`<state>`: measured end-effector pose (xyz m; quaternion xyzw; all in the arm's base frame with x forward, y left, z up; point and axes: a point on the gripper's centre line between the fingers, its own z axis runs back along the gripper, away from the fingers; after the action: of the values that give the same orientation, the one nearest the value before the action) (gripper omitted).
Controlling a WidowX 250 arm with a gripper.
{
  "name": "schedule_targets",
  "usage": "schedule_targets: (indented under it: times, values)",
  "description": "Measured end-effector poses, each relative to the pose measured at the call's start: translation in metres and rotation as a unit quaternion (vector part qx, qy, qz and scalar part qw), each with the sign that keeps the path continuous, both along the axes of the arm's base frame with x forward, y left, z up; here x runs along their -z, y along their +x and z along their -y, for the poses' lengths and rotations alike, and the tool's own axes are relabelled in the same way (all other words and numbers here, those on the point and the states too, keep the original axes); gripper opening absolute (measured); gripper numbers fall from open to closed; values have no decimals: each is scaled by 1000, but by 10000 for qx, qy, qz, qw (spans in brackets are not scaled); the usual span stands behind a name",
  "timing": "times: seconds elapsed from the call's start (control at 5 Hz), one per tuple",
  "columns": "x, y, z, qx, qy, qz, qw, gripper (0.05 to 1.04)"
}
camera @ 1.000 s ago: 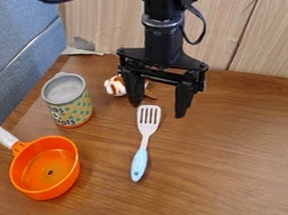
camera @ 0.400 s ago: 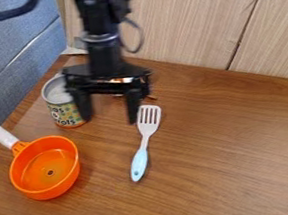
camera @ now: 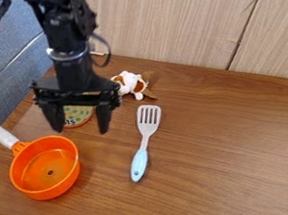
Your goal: Moved the cup to the upper left side of the table.
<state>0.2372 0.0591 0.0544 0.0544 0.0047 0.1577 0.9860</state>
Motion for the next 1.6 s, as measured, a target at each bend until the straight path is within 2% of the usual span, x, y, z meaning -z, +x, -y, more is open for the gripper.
schedule_targets:
  times: [0.4, 0.6, 0.8, 1.0, 1.2, 1.6]
  values:
    - [20, 13, -39, -337, 301, -395, 9982, 1000]
    - [24, 15, -56, -584, 313, -447, 9968, 1000]
    - [31, 18, -66, -698, 142, -613, 9956, 1000]
    - [36, 24, -74, -676, 97, -671, 9954, 1000]
    - [39, 36, -78, -666, 79, -662, 9955, 1000]
    - [38, 71, -81, -460, 19, -431, 9980, 1000]
